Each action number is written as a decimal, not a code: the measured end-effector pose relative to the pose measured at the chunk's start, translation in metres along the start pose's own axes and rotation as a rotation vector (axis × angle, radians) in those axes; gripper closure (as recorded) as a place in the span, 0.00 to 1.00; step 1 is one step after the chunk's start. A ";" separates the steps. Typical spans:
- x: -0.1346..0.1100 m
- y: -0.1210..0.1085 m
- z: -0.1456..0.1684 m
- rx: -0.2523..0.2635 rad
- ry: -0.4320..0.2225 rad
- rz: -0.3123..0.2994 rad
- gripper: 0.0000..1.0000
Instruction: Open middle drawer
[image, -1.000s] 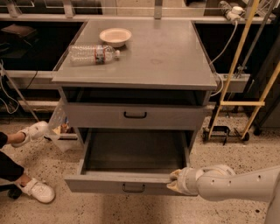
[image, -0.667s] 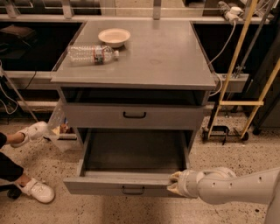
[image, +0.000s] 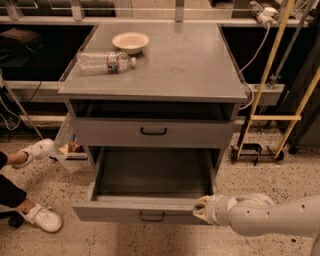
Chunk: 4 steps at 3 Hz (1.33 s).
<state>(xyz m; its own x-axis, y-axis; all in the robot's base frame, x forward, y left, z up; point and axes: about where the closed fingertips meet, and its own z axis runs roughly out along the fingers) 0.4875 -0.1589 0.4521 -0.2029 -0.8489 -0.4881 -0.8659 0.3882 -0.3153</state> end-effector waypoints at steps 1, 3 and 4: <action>0.041 0.026 -0.064 0.109 -0.013 0.040 1.00; 0.093 0.198 -0.108 0.118 -0.056 0.079 1.00; 0.099 0.213 -0.114 0.119 -0.050 0.071 0.81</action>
Offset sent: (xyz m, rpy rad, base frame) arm -0.3640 -0.0016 -0.0661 0.0836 -0.0615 -0.0993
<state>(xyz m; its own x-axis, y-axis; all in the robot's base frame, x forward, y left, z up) 0.2308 -0.2006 0.4293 -0.2359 -0.8002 -0.5513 -0.7896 0.4886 -0.3712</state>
